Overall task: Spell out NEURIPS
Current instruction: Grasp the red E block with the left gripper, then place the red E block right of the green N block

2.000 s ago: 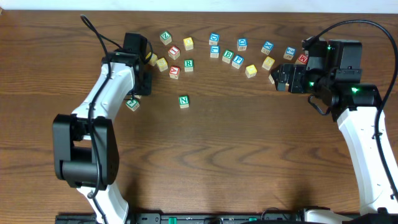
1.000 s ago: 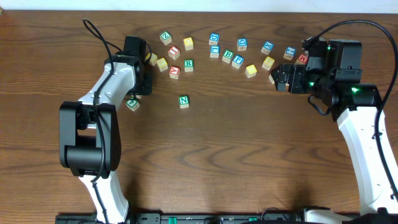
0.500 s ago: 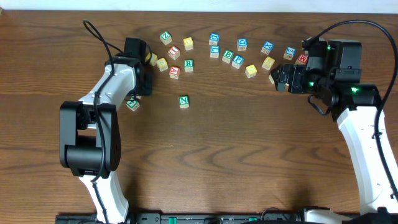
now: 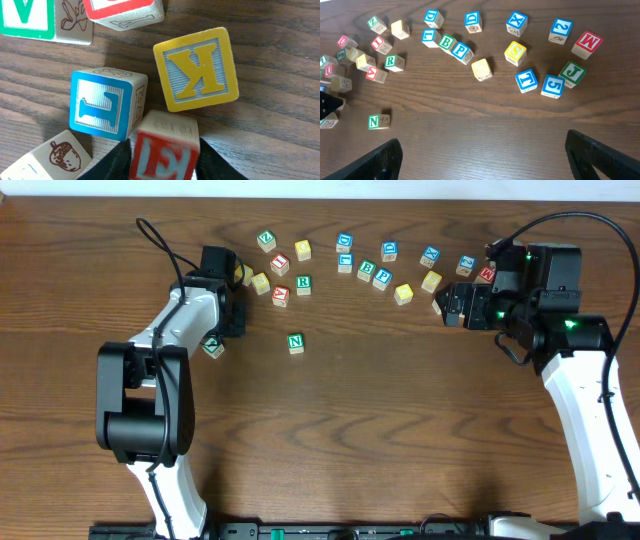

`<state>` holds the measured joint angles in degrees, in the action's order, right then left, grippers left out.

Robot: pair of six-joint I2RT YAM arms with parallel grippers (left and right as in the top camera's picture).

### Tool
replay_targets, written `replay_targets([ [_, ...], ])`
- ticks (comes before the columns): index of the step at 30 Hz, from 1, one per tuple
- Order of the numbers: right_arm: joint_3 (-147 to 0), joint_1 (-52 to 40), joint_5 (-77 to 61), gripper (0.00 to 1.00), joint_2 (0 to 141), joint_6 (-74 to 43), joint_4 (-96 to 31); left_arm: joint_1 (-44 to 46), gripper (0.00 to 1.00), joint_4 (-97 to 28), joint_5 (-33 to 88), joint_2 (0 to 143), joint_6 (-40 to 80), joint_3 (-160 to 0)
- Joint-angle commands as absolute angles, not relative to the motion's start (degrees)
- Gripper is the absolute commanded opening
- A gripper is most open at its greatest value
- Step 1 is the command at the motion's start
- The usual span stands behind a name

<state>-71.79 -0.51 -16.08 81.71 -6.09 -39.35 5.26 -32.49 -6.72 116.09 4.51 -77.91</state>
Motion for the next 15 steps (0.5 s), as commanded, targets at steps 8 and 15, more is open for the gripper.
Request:
replay_targets([
  [8,-73.0,-0.9,-16.0,0.99,82.0,-6.8,-39.2,5.0,0.25,-32.7,-6.6,116.7,5.0,-77.5],
  [15,-73.0,-0.9,-16.0,0.99,82.0,-6.8,-39.2,5.0,0.25,-34.0,-6.6,115.2,5.0,-78.0],
])
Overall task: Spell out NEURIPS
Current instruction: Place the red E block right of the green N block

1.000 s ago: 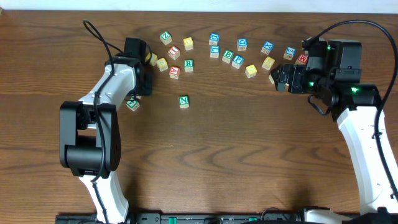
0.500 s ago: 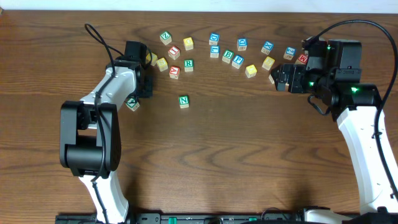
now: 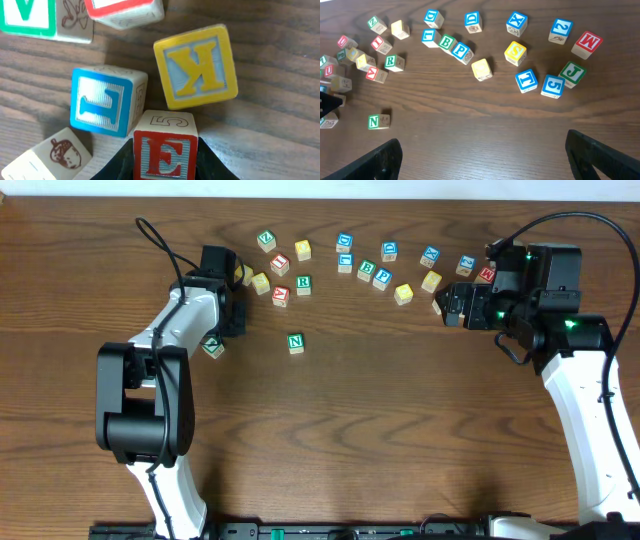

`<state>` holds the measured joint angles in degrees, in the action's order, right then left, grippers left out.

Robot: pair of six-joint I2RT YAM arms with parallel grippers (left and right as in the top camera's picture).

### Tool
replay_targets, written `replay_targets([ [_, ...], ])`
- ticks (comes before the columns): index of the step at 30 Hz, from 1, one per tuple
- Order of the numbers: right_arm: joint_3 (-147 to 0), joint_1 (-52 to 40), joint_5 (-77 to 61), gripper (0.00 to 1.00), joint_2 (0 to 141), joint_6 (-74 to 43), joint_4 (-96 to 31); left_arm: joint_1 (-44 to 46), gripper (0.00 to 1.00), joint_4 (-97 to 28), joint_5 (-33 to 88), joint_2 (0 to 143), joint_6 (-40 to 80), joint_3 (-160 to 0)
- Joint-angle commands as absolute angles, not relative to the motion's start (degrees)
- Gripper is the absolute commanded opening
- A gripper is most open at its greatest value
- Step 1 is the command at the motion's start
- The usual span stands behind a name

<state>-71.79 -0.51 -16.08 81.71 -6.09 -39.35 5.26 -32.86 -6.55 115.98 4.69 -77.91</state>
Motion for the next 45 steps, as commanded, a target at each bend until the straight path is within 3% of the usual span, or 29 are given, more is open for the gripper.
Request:
replay_targets([
  [1,-73.0,-0.8,-16.0,0.99,82.0,-6.8,-39.2,5.0,0.25,-34.4,-6.6,114.2,5.0,-78.0],
  [13,-73.0,-0.8,-16.0,0.99,82.0,-6.8,-39.2,7.2,0.25,-37.5,-6.4,102.4,7.8,-78.0],
  [22,-73.0,-0.9,-16.0,0.99,82.0,-6.8,-39.2,17.0,0.26,-37.4,-6.4,95.1,16.3,-78.0],
  [28,-73.0,-0.9,-16.0,0.99,82.0,-6.8,-39.9,24.4,0.26,-36.5,-6.4,95.2,25.6,-78.0],
  [35,-73.0,-0.9,-16.0,0.99,82.0,-6.8,-40.4,31.6,0.26,-36.2,-6.5,95.8,28.4,-78.0],
  [45,-73.0,-0.9,-16.0,0.99,82.0,-6.8,-41.0,34.2,0.26,-36.1,-6.7,103.8,37.9,-77.8],
])
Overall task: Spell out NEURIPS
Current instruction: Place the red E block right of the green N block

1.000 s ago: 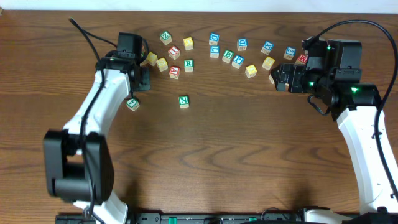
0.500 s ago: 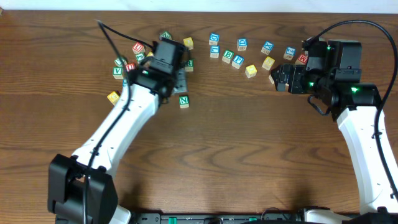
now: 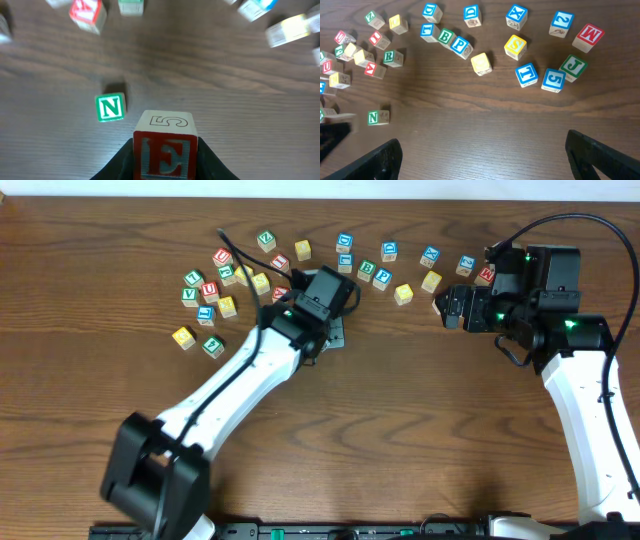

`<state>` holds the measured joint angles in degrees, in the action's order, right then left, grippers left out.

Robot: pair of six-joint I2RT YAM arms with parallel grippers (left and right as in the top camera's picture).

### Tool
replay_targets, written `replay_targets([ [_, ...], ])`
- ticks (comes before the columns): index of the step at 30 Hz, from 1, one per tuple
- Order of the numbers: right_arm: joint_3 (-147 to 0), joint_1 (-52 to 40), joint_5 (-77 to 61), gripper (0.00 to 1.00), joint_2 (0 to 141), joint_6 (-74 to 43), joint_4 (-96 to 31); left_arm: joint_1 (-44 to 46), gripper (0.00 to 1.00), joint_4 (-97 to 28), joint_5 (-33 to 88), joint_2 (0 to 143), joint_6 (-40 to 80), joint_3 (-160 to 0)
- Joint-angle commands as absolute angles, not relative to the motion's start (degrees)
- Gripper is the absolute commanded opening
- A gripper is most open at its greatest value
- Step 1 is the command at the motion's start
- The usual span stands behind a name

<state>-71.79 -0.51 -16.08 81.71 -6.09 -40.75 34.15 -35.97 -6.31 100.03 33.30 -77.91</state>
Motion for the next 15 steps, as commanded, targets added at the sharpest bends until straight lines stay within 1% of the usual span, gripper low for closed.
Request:
replay_targets([
  [1,-73.0,-0.9,-16.0,0.99,82.0,-6.8,-41.0,34.2,0.26,-36.0,-6.7,104.6,37.9,-77.8],
  [7,-73.0,-0.9,-16.0,0.99,82.0,-6.8,-41.2,34.2,0.26,-35.5,-6.6,110.2,38.3,-77.8],
  [15,-73.0,-0.9,-16.0,0.99,82.0,-6.8,-41.6,34.1,0.26,-34.1,-6.6,113.9,39.6,-77.8],
])
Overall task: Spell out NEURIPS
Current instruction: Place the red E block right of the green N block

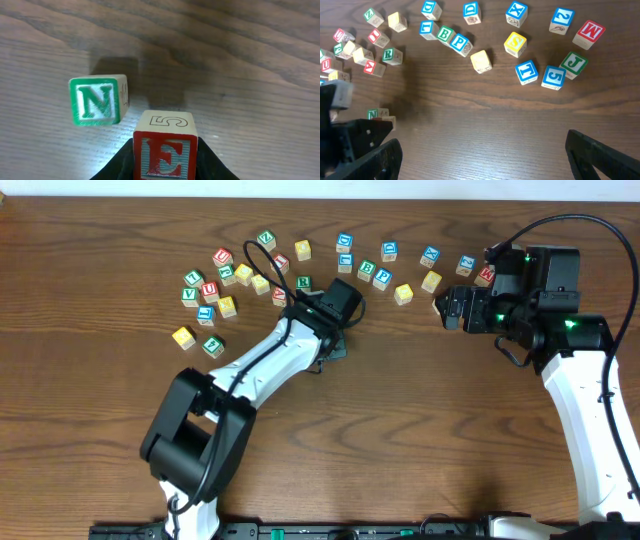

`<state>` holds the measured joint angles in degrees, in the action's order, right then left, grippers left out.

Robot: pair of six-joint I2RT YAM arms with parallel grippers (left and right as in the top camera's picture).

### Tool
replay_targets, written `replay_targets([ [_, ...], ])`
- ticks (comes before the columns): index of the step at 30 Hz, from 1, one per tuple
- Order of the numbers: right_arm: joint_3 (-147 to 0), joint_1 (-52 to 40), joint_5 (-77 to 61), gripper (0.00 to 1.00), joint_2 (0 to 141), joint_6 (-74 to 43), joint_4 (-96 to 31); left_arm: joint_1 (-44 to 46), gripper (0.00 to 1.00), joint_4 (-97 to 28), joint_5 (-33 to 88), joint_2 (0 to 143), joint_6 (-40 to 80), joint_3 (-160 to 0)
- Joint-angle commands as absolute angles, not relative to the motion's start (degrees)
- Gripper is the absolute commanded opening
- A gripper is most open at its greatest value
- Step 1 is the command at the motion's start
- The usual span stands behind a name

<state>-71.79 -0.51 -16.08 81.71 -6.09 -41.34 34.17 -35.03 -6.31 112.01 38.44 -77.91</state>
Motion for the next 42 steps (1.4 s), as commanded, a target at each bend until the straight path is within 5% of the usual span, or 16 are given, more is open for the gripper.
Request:
replay_targets([
  [1,-73.0,-0.9,-16.0,0.99,82.0,-6.8,-41.6,34.1,0.27,-33.6,-6.7,114.1,39.6,-77.8],
  [22,-73.0,-0.8,-16.0,0.99,82.0,-6.8,-41.6,34.1,0.27,-30.7,-12.7,115.0,39.5,-77.8],
  [23,-73.0,-0.9,-16.0,0.99,82.0,-6.8,-41.6,34.1,0.35,-30.7,-12.7,115.1,39.5,-77.8],
  [28,-73.0,-0.9,-16.0,0.99,82.0,-6.8,-41.6,34.1,0.40,-30.7,-12.7,115.4,39.5,-77.8],
  [42,-73.0,-0.9,-16.0,0.99,82.0,-6.8,-41.1,34.1,0.41,-30.7,-12.7,115.2,39.1,-78.0],
])
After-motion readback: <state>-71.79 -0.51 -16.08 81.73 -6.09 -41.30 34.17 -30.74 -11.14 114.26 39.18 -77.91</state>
